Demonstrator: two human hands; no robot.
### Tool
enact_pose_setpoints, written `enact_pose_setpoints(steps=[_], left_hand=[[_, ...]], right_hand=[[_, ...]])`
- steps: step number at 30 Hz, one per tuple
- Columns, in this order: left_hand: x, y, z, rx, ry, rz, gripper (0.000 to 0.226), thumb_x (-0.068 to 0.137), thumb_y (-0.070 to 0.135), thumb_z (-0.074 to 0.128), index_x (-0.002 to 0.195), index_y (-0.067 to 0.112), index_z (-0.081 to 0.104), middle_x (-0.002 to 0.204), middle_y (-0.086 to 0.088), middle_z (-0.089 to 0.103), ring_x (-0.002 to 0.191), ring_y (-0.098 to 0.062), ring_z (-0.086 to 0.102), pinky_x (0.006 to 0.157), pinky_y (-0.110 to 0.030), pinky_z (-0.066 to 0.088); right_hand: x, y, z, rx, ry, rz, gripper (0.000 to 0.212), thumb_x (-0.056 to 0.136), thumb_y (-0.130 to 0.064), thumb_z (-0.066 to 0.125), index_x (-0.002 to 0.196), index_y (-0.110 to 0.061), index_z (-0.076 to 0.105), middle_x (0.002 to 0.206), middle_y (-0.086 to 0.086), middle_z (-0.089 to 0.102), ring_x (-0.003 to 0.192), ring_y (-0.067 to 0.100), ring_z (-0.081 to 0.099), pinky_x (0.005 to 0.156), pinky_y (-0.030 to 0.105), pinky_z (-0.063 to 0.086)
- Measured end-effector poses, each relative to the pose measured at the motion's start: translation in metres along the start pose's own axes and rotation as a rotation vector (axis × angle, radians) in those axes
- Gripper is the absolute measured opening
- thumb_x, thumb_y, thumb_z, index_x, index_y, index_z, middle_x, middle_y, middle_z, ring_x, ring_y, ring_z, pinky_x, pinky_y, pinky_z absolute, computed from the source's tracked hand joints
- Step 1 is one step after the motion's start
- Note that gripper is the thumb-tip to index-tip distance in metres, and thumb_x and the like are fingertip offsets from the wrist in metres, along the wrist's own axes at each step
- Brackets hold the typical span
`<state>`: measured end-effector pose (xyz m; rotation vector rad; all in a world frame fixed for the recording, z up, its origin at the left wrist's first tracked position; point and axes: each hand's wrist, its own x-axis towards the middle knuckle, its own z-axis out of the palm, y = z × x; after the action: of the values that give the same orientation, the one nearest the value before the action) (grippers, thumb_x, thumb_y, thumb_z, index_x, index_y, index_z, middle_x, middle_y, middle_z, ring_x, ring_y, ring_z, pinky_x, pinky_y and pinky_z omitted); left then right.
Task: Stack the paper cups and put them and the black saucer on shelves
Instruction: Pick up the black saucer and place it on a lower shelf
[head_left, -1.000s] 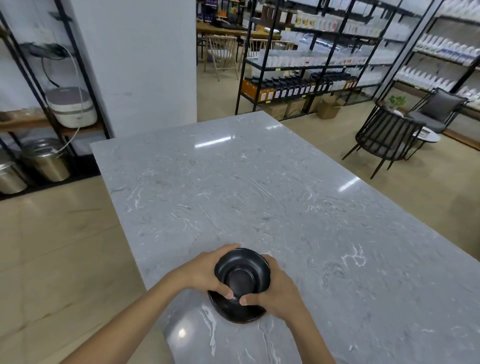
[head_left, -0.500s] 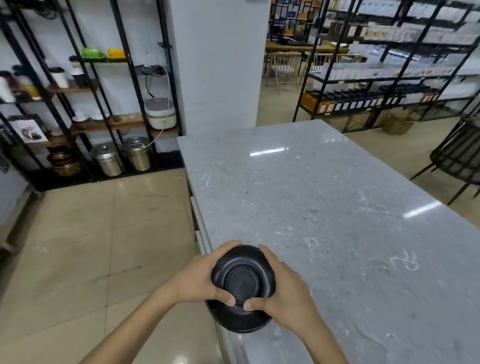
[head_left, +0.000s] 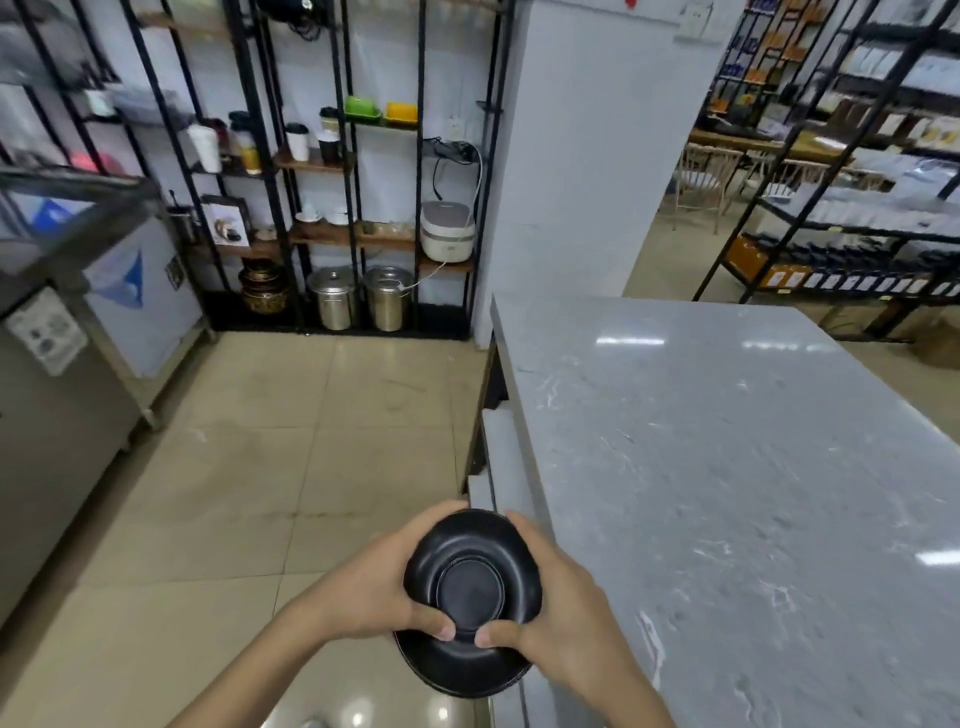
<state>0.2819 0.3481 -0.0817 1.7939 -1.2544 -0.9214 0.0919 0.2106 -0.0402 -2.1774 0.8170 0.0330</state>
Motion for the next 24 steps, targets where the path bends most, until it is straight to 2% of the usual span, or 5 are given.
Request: enact_pose_setpoints(steps=[4,7,11,14,24], left_hand=[[-0.004,-0.033,-0.053,-0.015,0.049,-0.054,0.117,0.058,0.039,0.097,0.139,0.078,0.021,0.135,0.041,0.055,0.126,0.01,0.058,0.113,-0.03,0.048],[-0.003,-0.059,-0.097,-0.012,0.095,-0.096,0.119,0.057,0.043,0.094,0.135,0.084,0.013,0.134,0.038,0.058,0.125,0.01,0.057,0.112,-0.029,0.048],[0.001,-0.091,-0.153,0.027,0.136,-0.14,0.12,0.062,0.041,0.092,0.134,0.083,0.007,0.131,0.035,0.056,0.121,0.005,0.058,0.103,-0.009,0.045],[0.001,-0.109,-0.189,0.063,0.163,-0.18,0.123,0.062,0.039,0.092,0.151,0.065,0.011,0.119,0.042,0.05,0.114,0.009,0.054,0.087,0.009,0.034],[0.033,-0.168,-0.284,0.092,0.189,-0.281,0.127,0.066,0.033,0.094,0.162,0.044,0.012,0.14,0.008,0.064,0.125,-0.011,0.062,0.109,-0.031,0.05]], right_hand=[[0.054,-0.041,0.023,-0.035,-0.05,-0.036,0.124,0.051,-0.052,0.088,0.146,-0.064,0.009,0.14,-0.02,0.049,0.128,0.007,0.05,0.109,0.034,0.044],[0.1,-0.075,0.042,-0.064,-0.078,-0.074,0.119,0.049,-0.052,0.089,0.129,-0.08,0.006,0.134,-0.021,0.05,0.123,0.005,0.052,0.106,0.032,0.045],[0.159,-0.118,0.069,-0.115,-0.111,-0.105,0.124,0.052,-0.05,0.09,0.148,-0.061,0.012,0.144,-0.023,0.047,0.127,0.002,0.049,0.105,0.028,0.043],[0.195,-0.144,0.086,-0.14,-0.149,-0.126,0.125,0.053,-0.05,0.087,0.151,-0.056,0.01,0.146,-0.018,0.047,0.129,0.008,0.051,0.109,0.037,0.045],[0.316,-0.2,0.128,-0.208,-0.253,-0.152,0.129,0.056,-0.049,0.089,0.152,-0.055,0.003,0.14,-0.01,0.049,0.126,0.015,0.053,0.101,0.032,0.046]])
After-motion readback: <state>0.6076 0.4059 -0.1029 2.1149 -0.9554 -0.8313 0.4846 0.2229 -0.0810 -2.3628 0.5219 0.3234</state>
